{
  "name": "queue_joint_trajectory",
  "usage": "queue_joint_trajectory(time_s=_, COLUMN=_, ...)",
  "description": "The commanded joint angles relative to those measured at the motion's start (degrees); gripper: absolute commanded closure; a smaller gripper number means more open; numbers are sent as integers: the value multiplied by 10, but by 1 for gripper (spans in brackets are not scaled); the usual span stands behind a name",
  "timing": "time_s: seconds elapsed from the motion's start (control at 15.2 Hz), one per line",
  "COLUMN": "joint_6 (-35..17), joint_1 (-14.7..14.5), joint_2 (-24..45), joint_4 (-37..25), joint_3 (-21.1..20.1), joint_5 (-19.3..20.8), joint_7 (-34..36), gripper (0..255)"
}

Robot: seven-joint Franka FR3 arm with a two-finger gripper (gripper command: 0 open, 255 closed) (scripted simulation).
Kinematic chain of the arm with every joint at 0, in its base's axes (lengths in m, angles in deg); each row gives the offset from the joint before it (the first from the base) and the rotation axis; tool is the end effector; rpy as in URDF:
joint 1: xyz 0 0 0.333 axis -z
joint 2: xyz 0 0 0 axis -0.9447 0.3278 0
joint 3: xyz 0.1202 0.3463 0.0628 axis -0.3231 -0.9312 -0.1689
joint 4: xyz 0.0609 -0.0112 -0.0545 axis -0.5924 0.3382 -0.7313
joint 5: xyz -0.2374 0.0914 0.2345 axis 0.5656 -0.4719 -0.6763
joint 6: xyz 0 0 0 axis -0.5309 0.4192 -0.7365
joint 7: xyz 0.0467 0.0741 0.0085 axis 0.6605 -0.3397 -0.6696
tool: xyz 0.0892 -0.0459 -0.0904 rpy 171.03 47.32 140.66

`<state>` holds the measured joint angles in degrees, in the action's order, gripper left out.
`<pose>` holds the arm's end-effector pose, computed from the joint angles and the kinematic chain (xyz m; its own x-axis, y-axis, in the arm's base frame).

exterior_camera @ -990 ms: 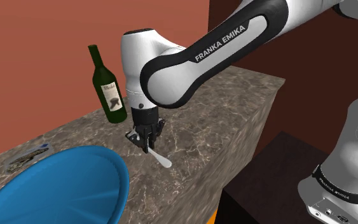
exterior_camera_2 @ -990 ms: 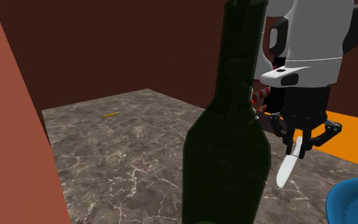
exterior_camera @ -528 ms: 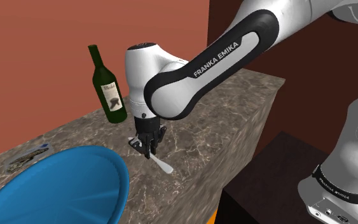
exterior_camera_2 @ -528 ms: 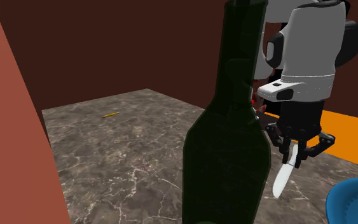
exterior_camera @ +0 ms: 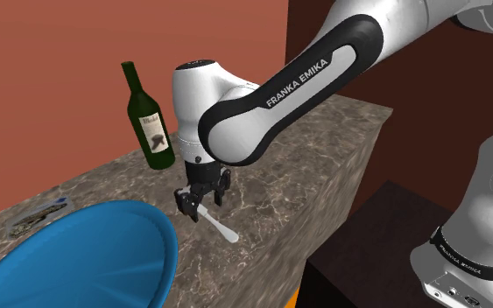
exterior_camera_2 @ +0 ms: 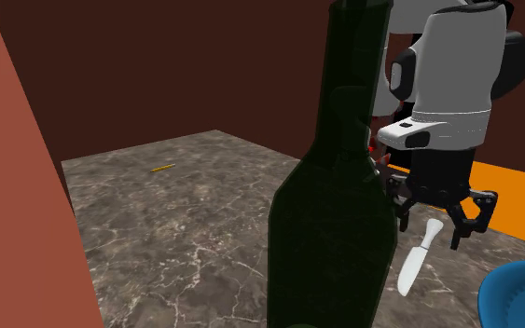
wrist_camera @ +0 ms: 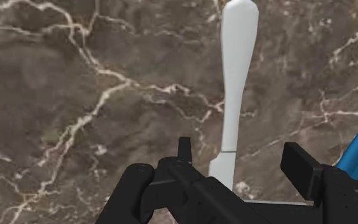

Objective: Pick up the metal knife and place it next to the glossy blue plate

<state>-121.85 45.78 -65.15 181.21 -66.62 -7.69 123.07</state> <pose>0.4305 0.3979 0.4057 0.9900 0.1411 -0.0070 0.1390 -0.9821 -0.1271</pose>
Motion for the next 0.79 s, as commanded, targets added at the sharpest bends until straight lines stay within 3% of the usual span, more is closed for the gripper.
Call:
queue_joint_trajectory(time_s=0.0, joint_6=0, joint_1=0, joint_2=0, joint_4=0, joint_3=0, joint_5=0, joint_7=0, gripper=0)
queue_joint_trajectory(time_s=0.2, joint_6=0, joint_1=0, joint_2=0, joint_4=0, joint_3=0, joint_5=0, joint_7=0, gripper=0)
queue_joint_trajectory(time_s=0.46, joint_6=63, joint_1=9, joint_2=-40, joint_4=-24, joint_3=-2, joint_5=-14, joint_7=-9, gripper=0)
queue_joint_trajectory(time_s=0.73, joint_6=63, joint_1=8, joint_2=-40, joint_4=-24, joint_3=-2, joint_5=-14, joint_7=-9, gripper=0)
